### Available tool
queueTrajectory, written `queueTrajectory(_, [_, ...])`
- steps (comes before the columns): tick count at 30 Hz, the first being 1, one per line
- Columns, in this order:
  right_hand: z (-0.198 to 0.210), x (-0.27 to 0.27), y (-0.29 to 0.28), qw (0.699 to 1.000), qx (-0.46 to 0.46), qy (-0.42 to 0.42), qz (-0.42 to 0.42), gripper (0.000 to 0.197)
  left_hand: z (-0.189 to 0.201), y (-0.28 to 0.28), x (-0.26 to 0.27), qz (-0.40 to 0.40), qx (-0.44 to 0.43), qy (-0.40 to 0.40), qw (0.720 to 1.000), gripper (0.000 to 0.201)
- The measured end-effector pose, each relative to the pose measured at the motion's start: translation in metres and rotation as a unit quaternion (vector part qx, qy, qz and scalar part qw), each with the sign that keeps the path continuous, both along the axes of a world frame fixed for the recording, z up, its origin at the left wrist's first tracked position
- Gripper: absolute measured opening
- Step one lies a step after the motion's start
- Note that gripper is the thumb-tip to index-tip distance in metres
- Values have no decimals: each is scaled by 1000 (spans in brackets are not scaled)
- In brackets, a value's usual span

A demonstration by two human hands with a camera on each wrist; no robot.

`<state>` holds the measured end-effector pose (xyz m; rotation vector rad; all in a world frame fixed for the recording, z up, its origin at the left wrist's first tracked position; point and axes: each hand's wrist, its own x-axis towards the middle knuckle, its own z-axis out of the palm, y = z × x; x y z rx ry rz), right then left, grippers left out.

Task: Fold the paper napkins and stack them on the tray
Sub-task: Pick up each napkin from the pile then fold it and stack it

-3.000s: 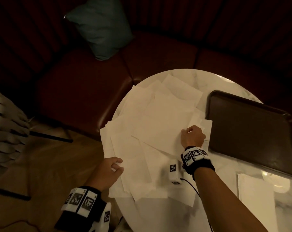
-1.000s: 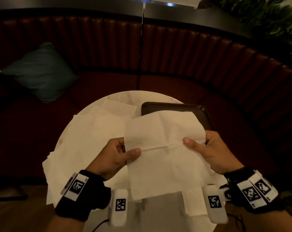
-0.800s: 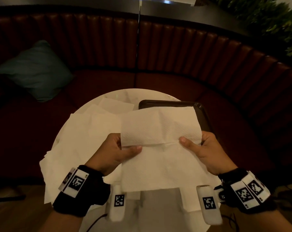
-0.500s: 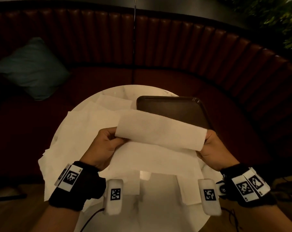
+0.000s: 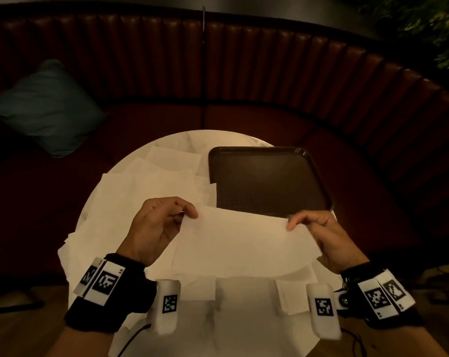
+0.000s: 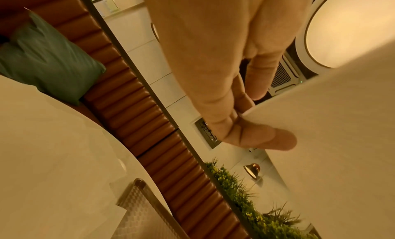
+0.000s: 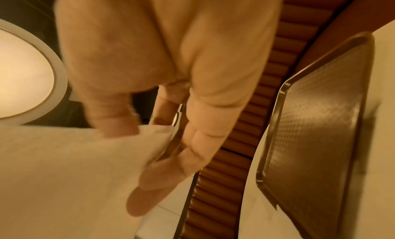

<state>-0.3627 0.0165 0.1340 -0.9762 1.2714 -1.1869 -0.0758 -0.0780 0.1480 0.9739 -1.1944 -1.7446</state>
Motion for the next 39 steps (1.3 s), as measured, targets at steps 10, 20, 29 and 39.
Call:
queueTrajectory(10, [-93, -11, 102, 967, 193, 114, -123, 5, -96, 6, -83, -138, -110, -346, 921, 16])
queueTrajectory(20, [-151, -43, 135, 920, 264, 102, -271, 15, -157, -14, -228, -338, -254, -406, 810, 37])
queueTrajectory(29, [-181, -36, 125, 899, 307, 148, -273, 20, -202, -16, -260, -243, -246, -444, 827, 14])
queueTrajectory(39, [-132, -28, 113, 827, 260, 463, -187, 27, -150, 7, -172, -179, -208, -427, 862, 22])
